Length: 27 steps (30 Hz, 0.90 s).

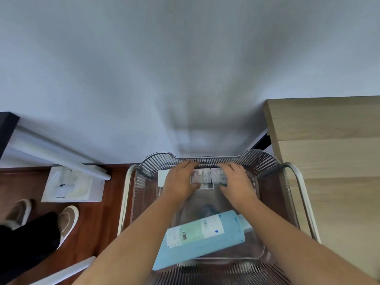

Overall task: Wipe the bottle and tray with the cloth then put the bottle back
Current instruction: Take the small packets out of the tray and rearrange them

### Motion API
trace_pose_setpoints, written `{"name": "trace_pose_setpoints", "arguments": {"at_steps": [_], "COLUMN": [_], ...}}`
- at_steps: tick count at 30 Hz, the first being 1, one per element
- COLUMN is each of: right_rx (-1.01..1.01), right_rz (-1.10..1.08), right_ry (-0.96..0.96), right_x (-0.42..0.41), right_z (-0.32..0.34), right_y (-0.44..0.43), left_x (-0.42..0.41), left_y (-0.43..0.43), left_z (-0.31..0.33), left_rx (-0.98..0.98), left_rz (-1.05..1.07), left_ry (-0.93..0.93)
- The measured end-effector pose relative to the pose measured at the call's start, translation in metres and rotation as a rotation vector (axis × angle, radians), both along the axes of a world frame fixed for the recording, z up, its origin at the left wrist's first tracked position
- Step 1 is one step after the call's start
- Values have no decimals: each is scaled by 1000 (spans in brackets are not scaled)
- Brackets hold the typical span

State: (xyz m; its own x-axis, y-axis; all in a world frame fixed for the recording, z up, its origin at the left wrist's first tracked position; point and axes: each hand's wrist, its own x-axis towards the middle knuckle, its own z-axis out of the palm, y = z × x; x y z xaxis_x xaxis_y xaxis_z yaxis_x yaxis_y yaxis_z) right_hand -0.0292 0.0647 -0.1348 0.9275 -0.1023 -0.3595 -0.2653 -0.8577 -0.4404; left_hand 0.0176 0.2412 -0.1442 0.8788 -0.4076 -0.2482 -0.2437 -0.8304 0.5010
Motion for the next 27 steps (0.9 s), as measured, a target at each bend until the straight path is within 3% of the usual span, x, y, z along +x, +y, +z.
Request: {"name": "trace_pose_setpoints", "arguments": {"at_steps": [18, 23, 27], "right_rx": [86, 119, 89], "right_rz": [-41, -125, -112], "right_ry": [-19, -68, -55], "right_x": [2, -14, -37], "right_z": [9, 28, 49], "right_y": [0, -1, -15], "left_x": [-3, -23, -51], "left_y": [9, 6, 12], "left_z": [7, 26, 46], "left_rx": [-23, -60, -37], "left_rz": [130, 195, 111], "left_ry": [35, -31, -13]}}
